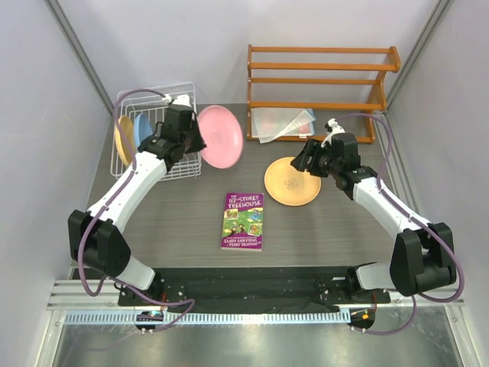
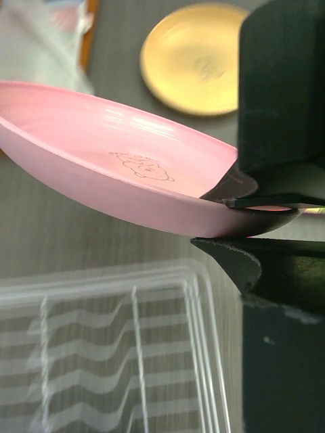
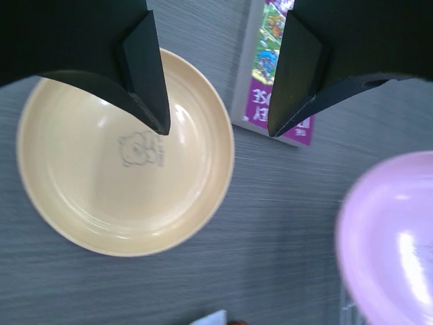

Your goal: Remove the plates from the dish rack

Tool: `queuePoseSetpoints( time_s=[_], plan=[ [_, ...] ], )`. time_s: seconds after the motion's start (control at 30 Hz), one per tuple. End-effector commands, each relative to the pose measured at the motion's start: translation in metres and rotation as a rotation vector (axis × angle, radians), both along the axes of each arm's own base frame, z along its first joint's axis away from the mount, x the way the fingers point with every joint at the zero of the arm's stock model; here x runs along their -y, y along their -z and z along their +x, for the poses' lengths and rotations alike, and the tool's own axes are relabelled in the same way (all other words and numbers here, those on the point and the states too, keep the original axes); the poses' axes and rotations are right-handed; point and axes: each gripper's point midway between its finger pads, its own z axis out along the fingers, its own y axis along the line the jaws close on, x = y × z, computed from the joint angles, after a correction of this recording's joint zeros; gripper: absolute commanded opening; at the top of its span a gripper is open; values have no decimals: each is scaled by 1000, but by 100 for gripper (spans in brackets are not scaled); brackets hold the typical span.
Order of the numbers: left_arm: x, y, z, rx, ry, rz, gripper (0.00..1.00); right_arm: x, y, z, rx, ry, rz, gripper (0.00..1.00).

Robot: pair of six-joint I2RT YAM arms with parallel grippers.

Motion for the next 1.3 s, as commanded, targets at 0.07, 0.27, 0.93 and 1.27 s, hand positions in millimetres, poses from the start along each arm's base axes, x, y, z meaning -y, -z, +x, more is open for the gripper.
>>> queuePoseSetpoints(
  time_s=[0.07,0.27,0.93,1.27],
  plan=[
    [95,-1,-23,-53,288,-283,0,-56,-42,12,133,-136,188,66],
    [118,16,-39,-102,346,-323,0,-67,-31,21,116,-159,224,66],
    [120,24,-40,-87,326,-262,99,-49,0,29,76,-79,177,1],
    [4,2,-19,42,-57,226,100,44,31,11,-80,175,-118,1]
  ],
)
